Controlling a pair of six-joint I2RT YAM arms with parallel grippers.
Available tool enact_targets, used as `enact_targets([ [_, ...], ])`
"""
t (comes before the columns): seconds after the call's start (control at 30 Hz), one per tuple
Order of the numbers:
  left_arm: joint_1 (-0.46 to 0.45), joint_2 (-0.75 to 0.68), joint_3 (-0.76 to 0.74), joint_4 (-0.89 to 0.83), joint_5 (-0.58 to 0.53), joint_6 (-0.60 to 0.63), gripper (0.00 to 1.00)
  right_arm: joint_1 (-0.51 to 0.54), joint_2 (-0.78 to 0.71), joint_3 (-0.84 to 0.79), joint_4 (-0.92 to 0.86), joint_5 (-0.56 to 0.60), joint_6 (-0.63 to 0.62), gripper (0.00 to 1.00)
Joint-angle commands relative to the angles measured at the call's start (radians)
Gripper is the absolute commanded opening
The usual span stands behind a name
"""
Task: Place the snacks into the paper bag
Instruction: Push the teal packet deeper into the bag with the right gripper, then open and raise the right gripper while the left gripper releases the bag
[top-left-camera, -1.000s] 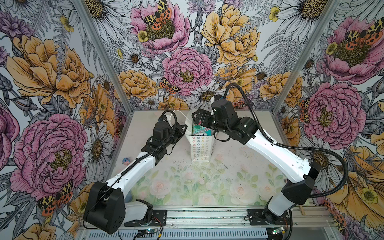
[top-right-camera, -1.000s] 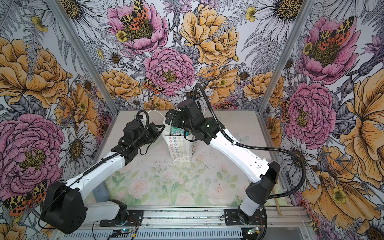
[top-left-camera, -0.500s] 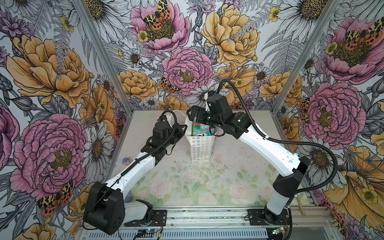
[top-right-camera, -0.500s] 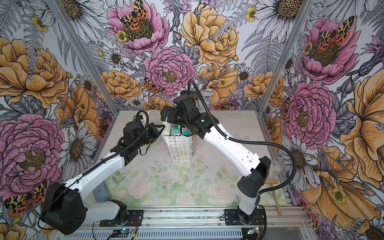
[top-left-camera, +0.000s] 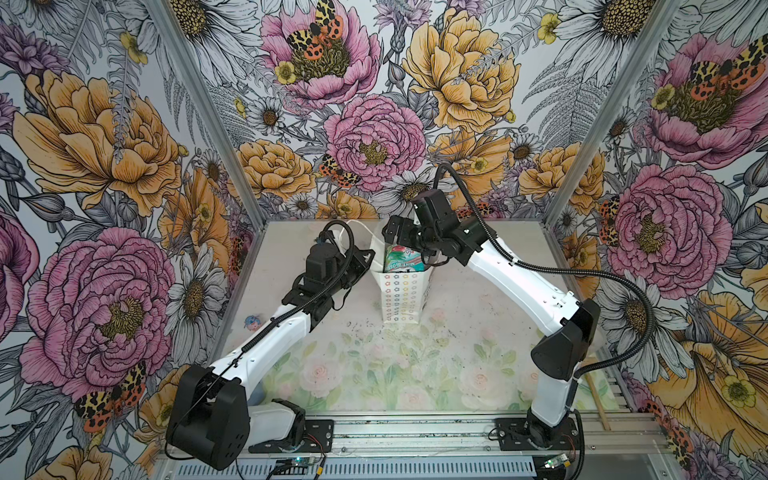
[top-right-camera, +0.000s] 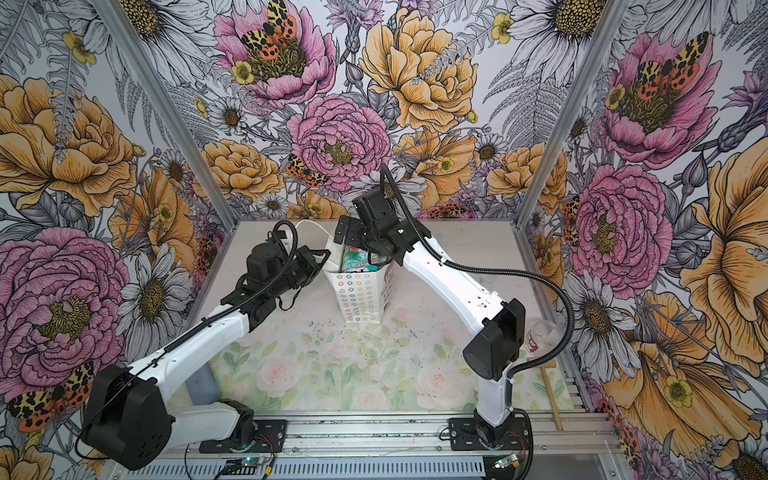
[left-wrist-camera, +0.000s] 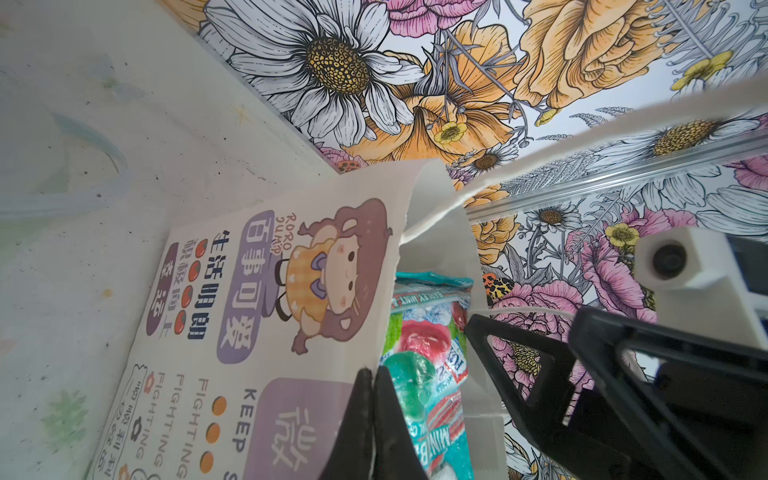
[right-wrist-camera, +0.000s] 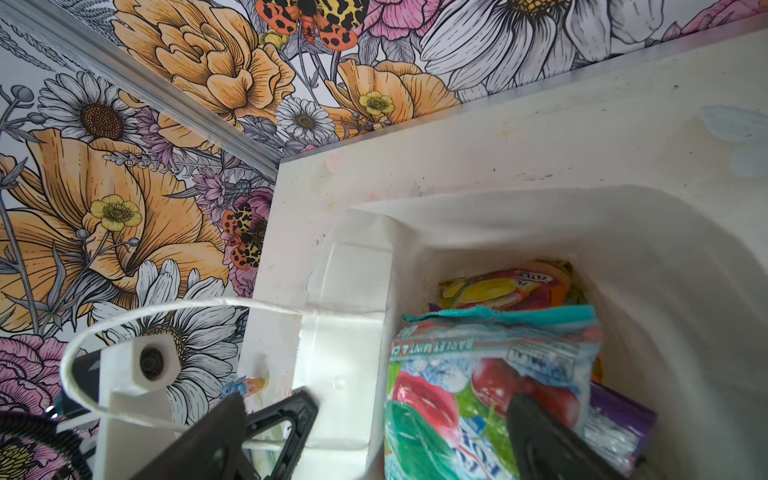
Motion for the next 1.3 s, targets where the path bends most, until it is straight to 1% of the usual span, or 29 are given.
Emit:
enact_targets([
  [0.0, -0.004, -0.043, 0.021, -0.001, 0.008, -0.006, 0.1, -0.008, 0.027, -0.001, -0.004, -0.021, 0.01, 1.0],
  [0.03, -0.004, -0.047, 0.021, -0.002, 0.008, -0.004, 0.1, -0.008, 0.03, -0.003, -0.004, -0.022, 0.01, 1.0],
  [0.07, -0.003, -0.051, 0.022, -0.004, 0.006, -0.003, 0.13, -0.01, 0.031, -0.004, -0.004, -0.022, 0.012, 1.0],
  [0.23, -0.001, -0.072, 0.023, -0.024, 0.001, 0.005, 0.34, -0.016, 0.042, -0.02, -0.003, -0.031, 0.019, 1.0],
  [0.27, 0.001, -0.075, 0.023, -0.028, 0.0, 0.005, 0.37, -0.016, 0.043, -0.02, -0.004, -0.03, 0.02, 1.0],
  [0.43, 0.003, -0.092, 0.025, -0.033, 0.005, 0.006, 0.38, -0.021, 0.042, -0.02, -0.004, -0.037, 0.02, 1.0],
  [0.6, 0.008, -0.129, 0.024, -0.054, -0.006, 0.014, 0.43, -0.022, 0.021, -0.01, -0.004, -0.052, 0.015, 1.0],
  [0.7, 0.015, -0.16, 0.022, -0.073, -0.014, 0.016, 0.44, -0.022, -0.003, 0.013, -0.004, -0.058, -0.003, 1.0],
  [0.87, 0.034, -0.225, 0.021, -0.088, 0.005, 0.012, 0.47, -0.022, -0.053, 0.052, -0.005, -0.089, -0.049, 1.0],
  [1.13, 0.065, -0.352, 0.023, -0.181, -0.051, 0.043, 0.52, -0.024, -0.133, 0.09, -0.016, -0.15, -0.102, 1.0],
  [1.27, 0.092, -0.385, 0.037, -0.229, -0.065, 0.059, 0.55, -0.024, -0.174, 0.128, -0.068, -0.16, -0.159, 1.0],
])
